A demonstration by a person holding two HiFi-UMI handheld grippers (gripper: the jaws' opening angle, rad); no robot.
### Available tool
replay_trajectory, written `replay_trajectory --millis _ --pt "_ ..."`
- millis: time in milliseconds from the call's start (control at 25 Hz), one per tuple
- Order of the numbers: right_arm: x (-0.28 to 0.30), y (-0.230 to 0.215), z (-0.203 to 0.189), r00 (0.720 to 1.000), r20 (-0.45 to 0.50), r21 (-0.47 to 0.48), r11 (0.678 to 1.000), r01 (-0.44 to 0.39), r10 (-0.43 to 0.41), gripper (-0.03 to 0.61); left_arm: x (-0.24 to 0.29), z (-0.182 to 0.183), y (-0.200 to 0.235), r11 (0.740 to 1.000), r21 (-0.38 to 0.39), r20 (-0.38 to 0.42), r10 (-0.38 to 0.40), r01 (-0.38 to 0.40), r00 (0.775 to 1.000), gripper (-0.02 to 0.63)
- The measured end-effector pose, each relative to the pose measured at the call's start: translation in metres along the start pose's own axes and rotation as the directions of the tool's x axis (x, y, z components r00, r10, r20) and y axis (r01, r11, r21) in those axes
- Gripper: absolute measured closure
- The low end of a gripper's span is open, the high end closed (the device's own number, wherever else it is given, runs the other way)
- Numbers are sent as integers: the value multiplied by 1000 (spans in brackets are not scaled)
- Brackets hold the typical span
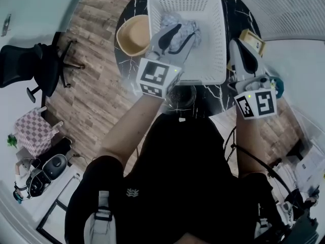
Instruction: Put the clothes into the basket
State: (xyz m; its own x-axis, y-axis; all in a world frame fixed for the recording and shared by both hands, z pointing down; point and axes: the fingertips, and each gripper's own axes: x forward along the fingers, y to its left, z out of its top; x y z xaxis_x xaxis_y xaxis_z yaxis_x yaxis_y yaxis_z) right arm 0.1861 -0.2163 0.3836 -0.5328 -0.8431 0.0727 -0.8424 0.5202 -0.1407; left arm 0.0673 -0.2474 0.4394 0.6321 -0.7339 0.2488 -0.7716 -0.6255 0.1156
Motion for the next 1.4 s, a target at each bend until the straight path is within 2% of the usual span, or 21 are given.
replay_trajectory --millis 320,560,720,920,1120,1400 --pt "-20 9 32 999 32 -15 1000 6 -6 577 -60 42 20 993 44 75 106 -110 991 476" --pt "-51 5 35 998 29 -9 999 50 -49 577 -109 63 28 984 56 125 164 -172 978 499" --pt "-68 8 42 997 33 -22 997 67 -66 577 -143 70 33 975 49 158 206 -216 966 541" --pt "-81 24 51 997 65 -69 996 50 -45 577 -175 72 37 968 64 184 228 -244 956 609" --pt "-86 31 49 997 61 -73 996 51 -47 577 -185 67 38 965 61 182 240 -255 954 609" --pt "-84 30 49 996 60 -75 995 68 -63 577 -182 78 41 967 61 201 230 -247 952 609"
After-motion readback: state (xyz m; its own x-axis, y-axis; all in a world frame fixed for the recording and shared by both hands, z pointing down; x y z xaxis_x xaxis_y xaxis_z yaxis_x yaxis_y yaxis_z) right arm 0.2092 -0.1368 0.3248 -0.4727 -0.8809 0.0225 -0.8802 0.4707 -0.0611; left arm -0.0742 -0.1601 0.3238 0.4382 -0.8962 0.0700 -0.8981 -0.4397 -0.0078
